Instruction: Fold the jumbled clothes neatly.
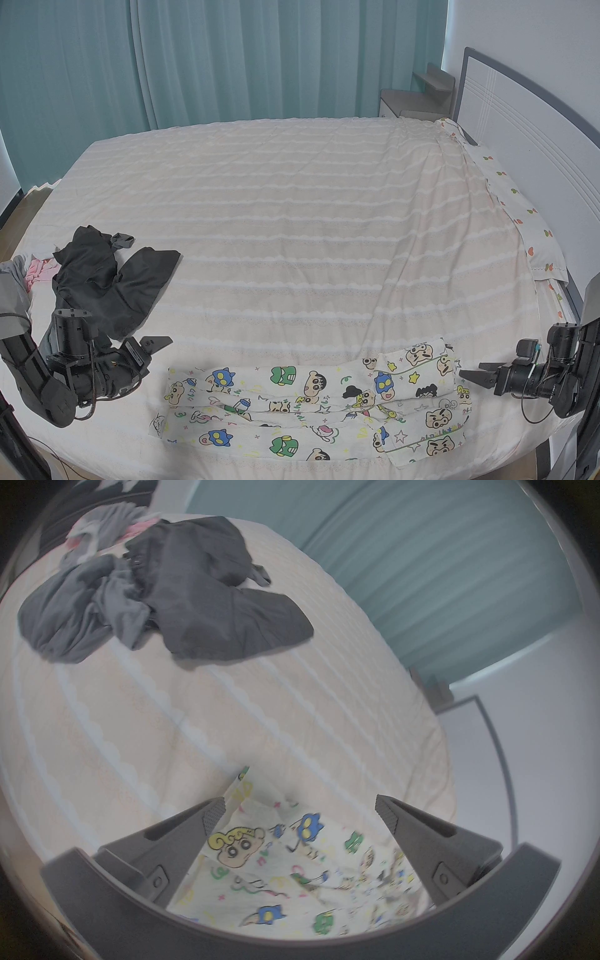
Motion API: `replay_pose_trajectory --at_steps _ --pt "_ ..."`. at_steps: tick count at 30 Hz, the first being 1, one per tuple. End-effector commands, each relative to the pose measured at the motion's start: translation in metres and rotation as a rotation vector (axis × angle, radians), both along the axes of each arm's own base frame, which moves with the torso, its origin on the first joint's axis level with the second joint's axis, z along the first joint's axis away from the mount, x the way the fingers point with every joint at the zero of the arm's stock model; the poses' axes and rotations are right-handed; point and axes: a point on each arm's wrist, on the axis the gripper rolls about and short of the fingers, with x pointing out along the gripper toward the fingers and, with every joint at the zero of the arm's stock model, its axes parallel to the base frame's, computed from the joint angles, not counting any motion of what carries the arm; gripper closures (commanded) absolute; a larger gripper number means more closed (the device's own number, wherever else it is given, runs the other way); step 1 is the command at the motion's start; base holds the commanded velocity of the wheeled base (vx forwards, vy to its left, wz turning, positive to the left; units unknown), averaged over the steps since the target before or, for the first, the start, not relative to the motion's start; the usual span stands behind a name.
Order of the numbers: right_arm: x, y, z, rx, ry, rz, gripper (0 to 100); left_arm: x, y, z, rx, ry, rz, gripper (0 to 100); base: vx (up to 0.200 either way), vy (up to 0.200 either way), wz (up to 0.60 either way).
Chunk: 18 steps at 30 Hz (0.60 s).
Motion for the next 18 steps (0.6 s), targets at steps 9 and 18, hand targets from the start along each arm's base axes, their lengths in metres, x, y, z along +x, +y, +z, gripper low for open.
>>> replay_pose_trajectory --at_steps 9,18 --pt "0.004 0.068 0.071 0.209 -0.151 0.121 0 -0.04 0.026 0.027 -0.55 0.049 -0.212 0 0.0 0.0 0.0" --pt "0.054 0.107 0.026 0.279 0.011 0.078 0 -0.045 0.036 -0.004 -0.489 0.084 -0.315 0 0.0 0.0 0.0"
